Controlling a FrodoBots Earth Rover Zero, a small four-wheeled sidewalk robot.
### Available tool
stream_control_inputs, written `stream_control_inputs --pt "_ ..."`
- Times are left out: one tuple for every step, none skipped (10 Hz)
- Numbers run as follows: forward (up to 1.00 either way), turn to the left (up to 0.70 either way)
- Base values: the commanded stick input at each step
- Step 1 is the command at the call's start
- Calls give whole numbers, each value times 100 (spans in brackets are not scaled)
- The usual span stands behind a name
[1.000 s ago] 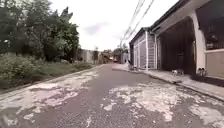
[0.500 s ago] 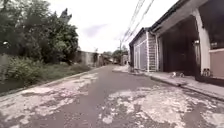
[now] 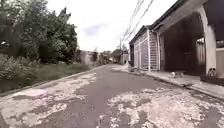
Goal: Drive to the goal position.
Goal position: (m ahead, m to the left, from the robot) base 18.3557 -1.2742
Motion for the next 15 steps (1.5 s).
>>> stream_control_inputs --pt "50 0" --pt "50 0" --pt "50 0" --pt "50 0" --pt "50 0" --pt "50 0" --pt "50 0" --pt "50 0" --pt "50 0" --pt "50 0" --pt "50 0" --pt "50 0" --pt "50 0" --pt "50 0" --pt "50 0"
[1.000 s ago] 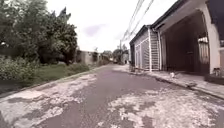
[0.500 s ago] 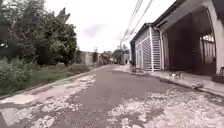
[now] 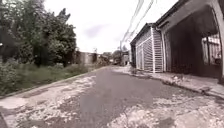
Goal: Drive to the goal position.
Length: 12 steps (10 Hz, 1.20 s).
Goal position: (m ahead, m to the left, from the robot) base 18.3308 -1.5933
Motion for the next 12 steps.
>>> stream_control_inputs --pt "50 0" --pt "50 0" --pt "50 0" --pt "50 0" --pt "50 0" --pt "50 0" --pt "50 0" --pt "50 0" --pt "50 0" --pt "50 0" --pt "50 0" --pt "50 0"
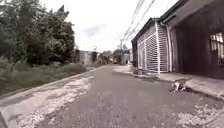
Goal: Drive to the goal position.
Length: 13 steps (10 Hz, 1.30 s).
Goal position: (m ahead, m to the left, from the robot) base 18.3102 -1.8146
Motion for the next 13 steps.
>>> stream_control_inputs --pt "50 0" --pt "50 0" --pt "50 0" --pt "50 0" --pt "50 0" --pt "50 0" --pt "50 0" --pt "50 0" --pt "50 0" --pt "50 0" --pt "50 0" --pt "50 0" --pt "50 0"
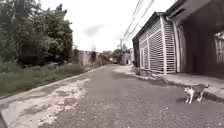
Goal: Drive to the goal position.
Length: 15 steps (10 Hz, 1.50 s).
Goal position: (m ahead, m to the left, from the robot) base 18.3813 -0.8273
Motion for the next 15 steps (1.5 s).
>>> stream_control_inputs --pt "50 0" --pt "50 0" --pt "50 0" --pt "50 0" --pt "50 0" --pt "50 0" --pt "50 0" --pt "50 0" --pt "50 0" --pt "50 0" --pt "50 0" --pt "50 0" --pt "50 0" --pt "50 0" --pt "50 -25"
